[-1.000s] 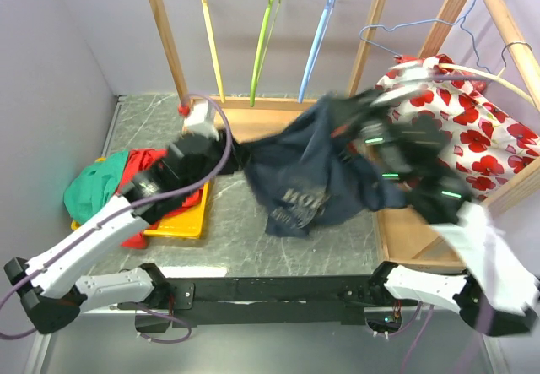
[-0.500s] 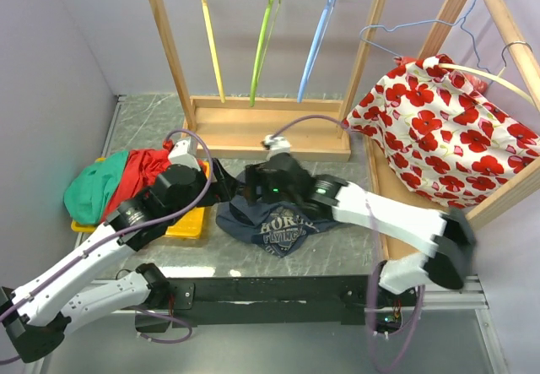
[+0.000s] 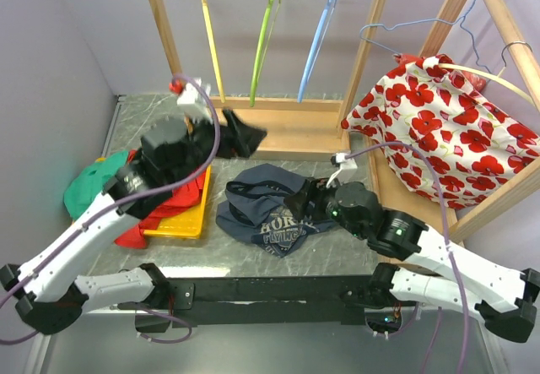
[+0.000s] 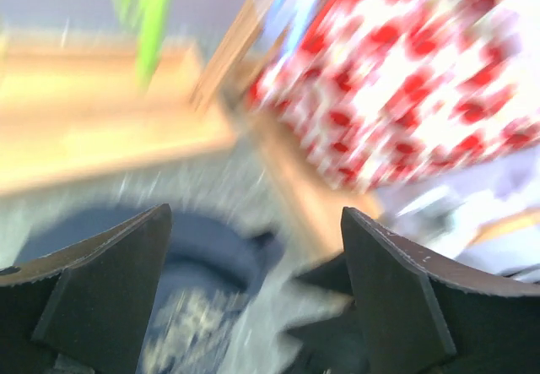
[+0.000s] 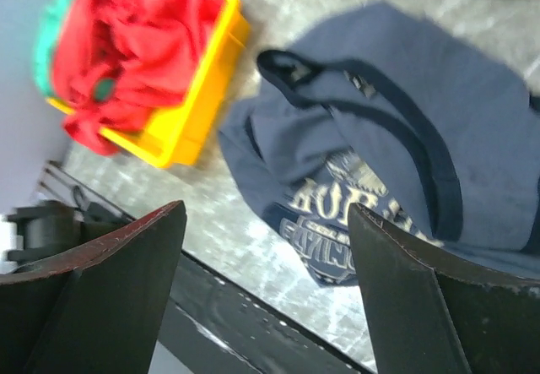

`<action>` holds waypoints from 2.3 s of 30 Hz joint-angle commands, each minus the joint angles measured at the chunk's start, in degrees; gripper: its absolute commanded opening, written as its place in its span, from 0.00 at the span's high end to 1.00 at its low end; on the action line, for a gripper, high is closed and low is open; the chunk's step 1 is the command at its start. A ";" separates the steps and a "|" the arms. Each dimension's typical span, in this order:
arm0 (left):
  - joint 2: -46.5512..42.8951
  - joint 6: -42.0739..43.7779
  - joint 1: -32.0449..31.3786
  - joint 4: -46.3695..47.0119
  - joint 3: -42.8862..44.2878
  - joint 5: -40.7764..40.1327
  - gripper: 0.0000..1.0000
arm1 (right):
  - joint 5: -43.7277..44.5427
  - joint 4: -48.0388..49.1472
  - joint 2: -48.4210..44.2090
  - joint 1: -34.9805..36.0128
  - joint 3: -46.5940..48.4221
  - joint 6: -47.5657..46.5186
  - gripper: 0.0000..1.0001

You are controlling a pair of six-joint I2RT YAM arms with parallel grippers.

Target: Place the tank top on the hanger

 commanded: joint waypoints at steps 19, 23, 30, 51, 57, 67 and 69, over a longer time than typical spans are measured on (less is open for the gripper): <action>44.51 24.16 -0.45 -6.35 59.27 -7.30 0.11 | -2.97 8.01 5.57 0.12 -12.52 3.49 0.20; 46.27 25.31 -1.42 -5.46 59.97 -9.93 0.12 | -2.71 8.72 5.65 0.03 -13.49 3.66 0.21; 49.00 29.08 -4.05 -3.27 60.41 -15.99 0.17 | -2.97 9.51 5.83 0.03 -14.64 4.10 0.24; 52.08 40.68 -8.89 10.79 58.12 -28.21 0.83 | -1.83 8.89 3.72 0.12 -16.57 4.89 0.39; 51.73 43.59 -9.50 14.40 58.13 -30.24 0.99 | -1.13 8.28 3.63 0.12 -16.22 4.45 0.41; 48.39 45.44 -9.94 17.76 56.46 -31.03 0.99 | 0.10 8.19 4.33 0.12 -15.17 3.31 0.43; 47.08 44.82 -10.12 18.01 55.32 -30.86 0.99 | 0.10 8.10 4.51 0.03 -14.81 3.05 0.42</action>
